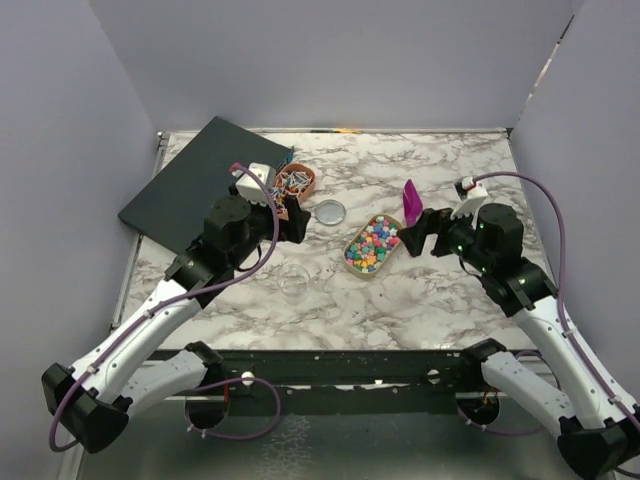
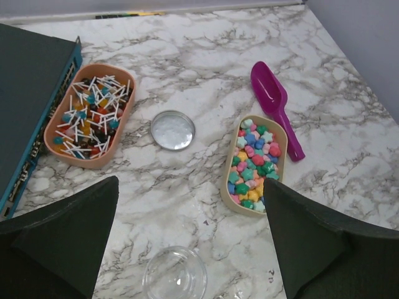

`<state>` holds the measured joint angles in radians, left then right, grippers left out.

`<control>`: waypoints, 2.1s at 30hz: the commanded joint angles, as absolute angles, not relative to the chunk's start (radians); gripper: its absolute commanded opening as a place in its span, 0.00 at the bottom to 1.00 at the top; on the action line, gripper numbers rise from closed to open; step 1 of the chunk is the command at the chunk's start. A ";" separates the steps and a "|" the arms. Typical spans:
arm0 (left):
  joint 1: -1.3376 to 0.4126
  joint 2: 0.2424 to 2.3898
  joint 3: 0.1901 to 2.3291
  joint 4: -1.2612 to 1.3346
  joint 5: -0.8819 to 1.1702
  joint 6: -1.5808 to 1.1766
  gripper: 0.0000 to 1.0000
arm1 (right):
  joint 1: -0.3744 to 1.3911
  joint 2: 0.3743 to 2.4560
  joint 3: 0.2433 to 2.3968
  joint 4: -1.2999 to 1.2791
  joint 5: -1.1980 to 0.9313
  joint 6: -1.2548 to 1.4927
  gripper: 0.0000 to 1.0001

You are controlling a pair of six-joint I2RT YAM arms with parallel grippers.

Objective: Pack the candies
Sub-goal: Move the packing bottle to the center of the board.

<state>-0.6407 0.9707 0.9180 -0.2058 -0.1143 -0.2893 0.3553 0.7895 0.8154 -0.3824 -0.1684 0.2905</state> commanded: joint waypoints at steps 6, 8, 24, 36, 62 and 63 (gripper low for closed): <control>-0.637 0.881 0.892 -0.231 -0.308 -0.277 0.99 | 0.661 0.910 0.928 -0.436 0.110 0.280 1.00; -0.637 0.866 0.882 -0.233 -0.322 -0.272 0.99 | 0.737 0.954 0.953 -0.439 0.174 0.281 1.00; -0.635 0.816 0.874 -0.256 -0.420 -0.239 0.99 | 1.039 1.396 1.207 -0.486 0.242 0.320 0.92; -0.632 0.754 0.865 -0.272 -0.530 -0.249 0.99 | 1.043 1.670 1.344 -0.510 0.214 0.405 0.70; -0.632 0.762 0.869 -0.270 -0.508 -0.257 0.99 | 1.043 1.942 1.434 -0.520 0.187 0.472 0.23; -0.632 0.761 0.868 -0.270 -0.509 -0.257 0.99 | 1.043 1.939 1.430 -0.518 0.187 0.472 0.22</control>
<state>-0.6361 0.7681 0.8753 -0.2646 -0.5018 -0.2508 1.0351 1.9289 1.4075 -0.4995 0.1783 0.4583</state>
